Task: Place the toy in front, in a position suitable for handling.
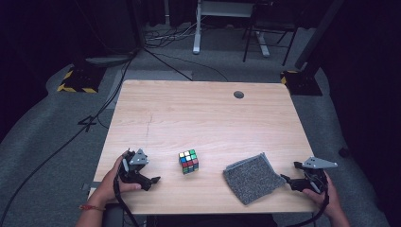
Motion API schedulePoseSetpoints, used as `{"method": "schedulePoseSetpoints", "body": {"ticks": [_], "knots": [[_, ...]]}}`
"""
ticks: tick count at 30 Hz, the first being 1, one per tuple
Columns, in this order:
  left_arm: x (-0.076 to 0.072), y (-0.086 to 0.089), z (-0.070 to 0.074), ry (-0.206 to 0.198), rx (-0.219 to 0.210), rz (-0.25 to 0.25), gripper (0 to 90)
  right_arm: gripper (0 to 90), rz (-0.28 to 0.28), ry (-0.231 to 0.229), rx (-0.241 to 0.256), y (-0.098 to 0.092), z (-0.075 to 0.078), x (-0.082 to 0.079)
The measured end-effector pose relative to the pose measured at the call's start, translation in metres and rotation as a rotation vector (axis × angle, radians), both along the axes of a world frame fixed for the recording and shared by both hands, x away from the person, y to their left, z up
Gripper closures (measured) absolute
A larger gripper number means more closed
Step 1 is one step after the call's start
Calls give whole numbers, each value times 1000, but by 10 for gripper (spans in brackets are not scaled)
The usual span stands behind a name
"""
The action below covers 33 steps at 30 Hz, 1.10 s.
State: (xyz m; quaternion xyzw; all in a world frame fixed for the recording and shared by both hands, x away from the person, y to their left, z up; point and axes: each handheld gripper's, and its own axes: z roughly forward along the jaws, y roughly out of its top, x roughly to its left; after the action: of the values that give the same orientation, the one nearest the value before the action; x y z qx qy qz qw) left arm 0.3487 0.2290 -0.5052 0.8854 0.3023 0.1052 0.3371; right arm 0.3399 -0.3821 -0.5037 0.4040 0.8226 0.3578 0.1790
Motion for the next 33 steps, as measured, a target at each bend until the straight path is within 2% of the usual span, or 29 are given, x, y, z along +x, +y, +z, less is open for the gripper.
{"method": "schedulePoseSetpoints", "body": {"ticks": [9,19,24,25,26,27,28,33], "knots": [[-1,-2,0,-2,2,17,3,146,1,8,-5,1,1,2],[-2,-2,0,-3,1,21,4,145,39,13,-10,-3,1,6],[-1,-2,0,-3,1,19,4,161,83,9,-12,-6,2,6],[-1,-3,0,-3,1,19,4,201,89,3,-12,-8,3,5],[-1,-3,0,-3,1,19,4,201,89,3,-12,-8,3,5],[-1,-3,0,-4,1,17,4,222,110,3,27,-13,5,4],[-1,-3,0,-3,1,18,4,227,115,-6,41,-14,8,2],[-2,-4,0,-4,-1,21,4,241,140,-44,41,-15,20,-3]]}}
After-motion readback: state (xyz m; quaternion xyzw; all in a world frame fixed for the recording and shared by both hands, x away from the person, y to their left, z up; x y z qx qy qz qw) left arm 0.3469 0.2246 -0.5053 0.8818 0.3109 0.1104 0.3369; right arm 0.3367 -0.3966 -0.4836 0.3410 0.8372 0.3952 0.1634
